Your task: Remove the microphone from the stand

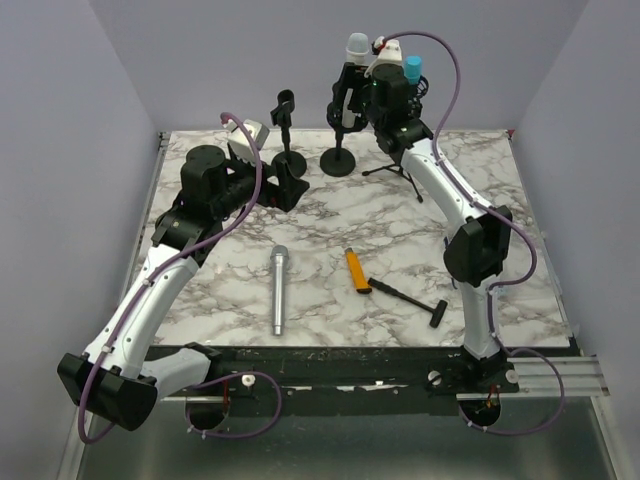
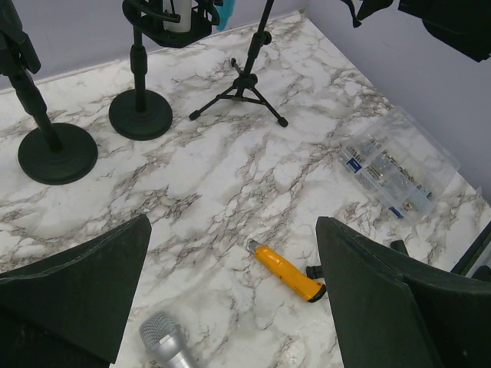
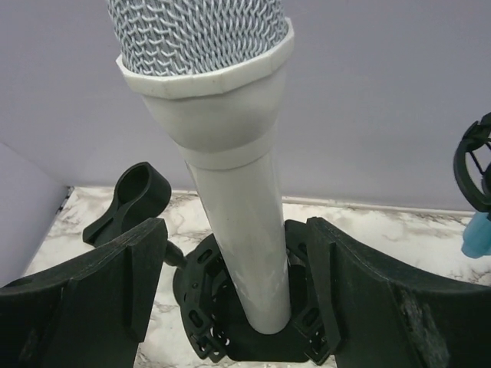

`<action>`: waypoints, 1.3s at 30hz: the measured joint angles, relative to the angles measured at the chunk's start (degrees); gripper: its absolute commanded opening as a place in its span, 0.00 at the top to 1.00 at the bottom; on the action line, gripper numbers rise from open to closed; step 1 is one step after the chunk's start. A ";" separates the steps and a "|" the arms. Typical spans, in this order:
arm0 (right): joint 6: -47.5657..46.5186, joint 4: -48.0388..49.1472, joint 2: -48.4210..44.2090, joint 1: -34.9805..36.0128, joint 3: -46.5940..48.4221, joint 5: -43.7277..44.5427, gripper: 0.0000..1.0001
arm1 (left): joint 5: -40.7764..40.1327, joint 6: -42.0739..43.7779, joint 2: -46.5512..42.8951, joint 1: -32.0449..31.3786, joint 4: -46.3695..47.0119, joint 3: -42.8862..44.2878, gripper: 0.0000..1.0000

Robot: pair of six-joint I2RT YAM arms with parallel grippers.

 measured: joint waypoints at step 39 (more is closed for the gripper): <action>-1.07 2.32 -18.67 0.00 -14.23 -8.72 0.98 | 2.67 -1.05 0.63 1.29 0.61 0.00 0.08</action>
